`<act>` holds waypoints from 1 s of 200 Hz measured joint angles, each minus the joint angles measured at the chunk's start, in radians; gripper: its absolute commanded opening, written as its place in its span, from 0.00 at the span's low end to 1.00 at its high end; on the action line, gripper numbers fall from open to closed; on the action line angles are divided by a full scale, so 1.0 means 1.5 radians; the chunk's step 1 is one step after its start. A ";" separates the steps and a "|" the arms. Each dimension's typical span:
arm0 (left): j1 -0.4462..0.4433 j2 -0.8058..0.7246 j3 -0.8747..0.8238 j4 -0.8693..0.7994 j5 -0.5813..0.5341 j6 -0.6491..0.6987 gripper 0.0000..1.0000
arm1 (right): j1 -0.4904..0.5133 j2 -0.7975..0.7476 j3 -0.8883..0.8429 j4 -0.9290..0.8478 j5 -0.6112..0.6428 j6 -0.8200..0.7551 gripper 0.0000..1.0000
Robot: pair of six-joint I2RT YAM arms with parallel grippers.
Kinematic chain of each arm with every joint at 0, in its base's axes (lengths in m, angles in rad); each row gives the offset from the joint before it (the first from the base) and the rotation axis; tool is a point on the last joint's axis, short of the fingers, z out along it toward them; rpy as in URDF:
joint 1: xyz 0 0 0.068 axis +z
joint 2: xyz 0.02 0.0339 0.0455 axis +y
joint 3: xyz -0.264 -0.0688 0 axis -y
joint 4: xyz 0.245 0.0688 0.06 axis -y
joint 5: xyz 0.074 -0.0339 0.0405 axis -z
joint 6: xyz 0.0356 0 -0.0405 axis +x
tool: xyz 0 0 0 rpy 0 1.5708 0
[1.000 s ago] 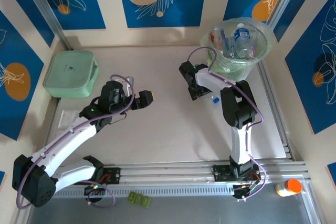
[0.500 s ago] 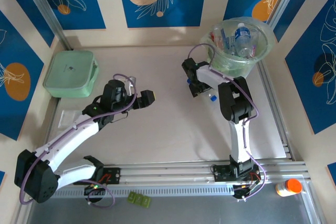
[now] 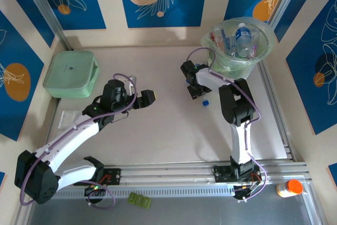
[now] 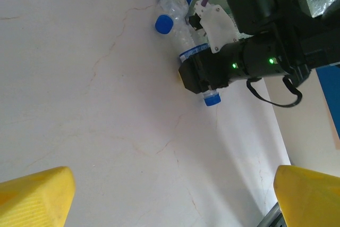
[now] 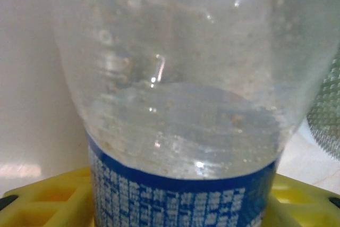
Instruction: Put the plastic bottles in the bin
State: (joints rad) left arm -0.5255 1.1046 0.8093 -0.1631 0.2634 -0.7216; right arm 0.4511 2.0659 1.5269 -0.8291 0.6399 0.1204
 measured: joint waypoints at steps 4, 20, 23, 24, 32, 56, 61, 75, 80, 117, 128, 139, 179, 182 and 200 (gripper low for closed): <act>0.000 0.000 0.000 0.000 0.001 0.000 0.94 | 0.003 -0.010 -0.007 0.000 -0.003 0.002 0.57; 0.000 0.000 0.000 -0.001 0.005 0.001 0.93 | 0.014 -0.052 -0.031 0.003 -0.017 0.007 0.56; 0.000 0.000 0.001 -0.001 0.005 0.001 0.93 | 0.017 -0.062 -0.037 0.004 -0.020 0.010 0.56; 0.000 -0.001 0.001 -0.001 0.005 0.001 0.93 | 0.018 -0.066 -0.039 0.005 -0.023 0.010 0.56; 0.000 -0.002 0.001 -0.002 0.006 0.001 0.93 | 0.023 -0.094 -0.054 0.008 -0.035 0.016 0.56; 0.000 -0.018 0.005 -0.014 0.006 0.006 0.92 | 0.036 -0.193 -0.105 0.022 -0.075 0.036 0.56; -0.001 -0.023 0.007 -0.019 0.006 0.010 0.92 | 0.040 -0.215 -0.116 0.025 -0.085 0.040 0.55; -0.004 -0.036 0.018 -0.031 0.006 0.016 0.92 | 0.051 -0.271 -0.146 0.036 -0.109 0.048 0.55; -0.006 -0.040 0.024 -0.036 0.006 0.018 0.91 | 0.055 -0.292 -0.157 0.040 -0.120 0.050 0.55; -0.026 -0.068 0.077 -0.074 0.006 0.052 0.89 | 0.096 -0.444 -0.227 0.065 -0.195 0.070 0.54; -0.034 -0.073 0.092 -0.085 0.006 0.064 0.87 | 0.107 -0.489 -0.240 0.072 -0.220 0.075 0.53; -0.042 -0.075 0.110 -0.100 0.007 0.077 0.86 | 0.117 -0.527 -0.249 0.076 -0.241 0.081 0.53; -0.085 -0.075 0.227 -0.198 -0.007 0.154 0.85 | 0.115 -0.655 -0.238 0.064 -0.277 0.101 0.52; -0.088 -0.075 0.237 -0.204 -0.009 0.159 0.85 | 0.111 -0.662 -0.232 0.061 -0.278 0.102 0.52; -0.103 -0.077 0.288 -0.228 -0.030 0.193 0.85 | 0.072 -0.690 -0.183 0.050 -0.296 0.109 0.52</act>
State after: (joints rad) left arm -0.6796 0.9894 1.2419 -0.5053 0.2188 -0.4316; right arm 0.5591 1.0313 1.2530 -0.7536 0.1963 0.2840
